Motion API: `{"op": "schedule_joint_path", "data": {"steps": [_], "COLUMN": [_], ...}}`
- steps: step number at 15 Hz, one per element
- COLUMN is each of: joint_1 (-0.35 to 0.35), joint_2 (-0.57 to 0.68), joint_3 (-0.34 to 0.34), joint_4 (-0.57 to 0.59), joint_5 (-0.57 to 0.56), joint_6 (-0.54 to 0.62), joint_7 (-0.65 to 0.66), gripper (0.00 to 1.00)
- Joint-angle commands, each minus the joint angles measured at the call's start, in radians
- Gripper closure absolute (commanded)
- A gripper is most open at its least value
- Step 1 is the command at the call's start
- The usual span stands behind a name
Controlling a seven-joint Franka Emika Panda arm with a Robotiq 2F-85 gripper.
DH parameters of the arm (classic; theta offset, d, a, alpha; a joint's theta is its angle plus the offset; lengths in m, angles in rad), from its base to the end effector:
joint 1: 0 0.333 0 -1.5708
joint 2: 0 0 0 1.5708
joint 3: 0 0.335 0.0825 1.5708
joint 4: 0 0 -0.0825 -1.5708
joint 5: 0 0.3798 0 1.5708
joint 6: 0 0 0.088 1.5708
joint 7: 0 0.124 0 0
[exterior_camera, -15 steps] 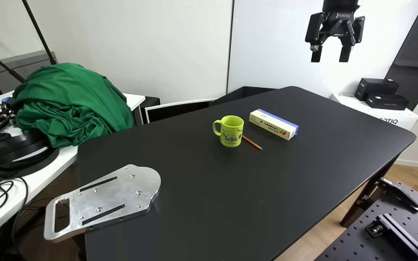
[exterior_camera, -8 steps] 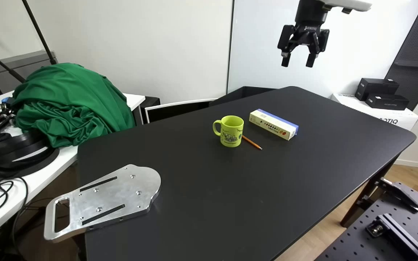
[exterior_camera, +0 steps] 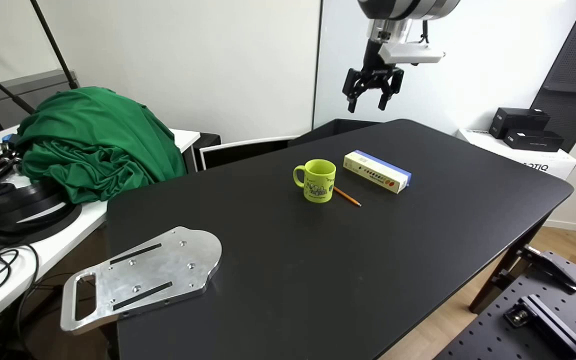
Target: Put the orange object into the mug, then on top of the box then back into the mug.
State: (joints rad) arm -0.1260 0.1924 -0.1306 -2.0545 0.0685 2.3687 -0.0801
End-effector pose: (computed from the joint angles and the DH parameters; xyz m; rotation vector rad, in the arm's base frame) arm 0.5768 -0.1475 0.3613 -3.1117 0.3416 -0.1982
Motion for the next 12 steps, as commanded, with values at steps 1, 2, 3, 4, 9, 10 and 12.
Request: {"op": "schedule_joint_path", "data": {"steps": [1, 2, 3, 4, 9, 10, 12], "joint_1": [0.016, 0.021, 0.024, 0.028, 0.027, 0.022, 0.015], "joint_2": [0.111, 0.128, 0.141, 0.149, 0.156, 0.152, 0.146], "joint_3": [0.023, 0.027, 0.031, 0.033, 0.028, 0.027, 0.024], "joint_4": [0.075, 0.08, 0.083, 0.077, 0.049, 0.04, 0.025], "joint_5": [0.013, 0.015, 0.019, 0.018, 0.018, 0.022, 0.028], "joint_6": [0.016, 0.012, 0.01, 0.01, -0.019, -0.029, -0.042], "joint_7": [0.097, 0.115, 0.126, 0.138, 0.17, 0.168, 0.169], "gripper": [0.0, 0.0, 0.0, 0.0, 0.0, 0.0, 0.0]}}
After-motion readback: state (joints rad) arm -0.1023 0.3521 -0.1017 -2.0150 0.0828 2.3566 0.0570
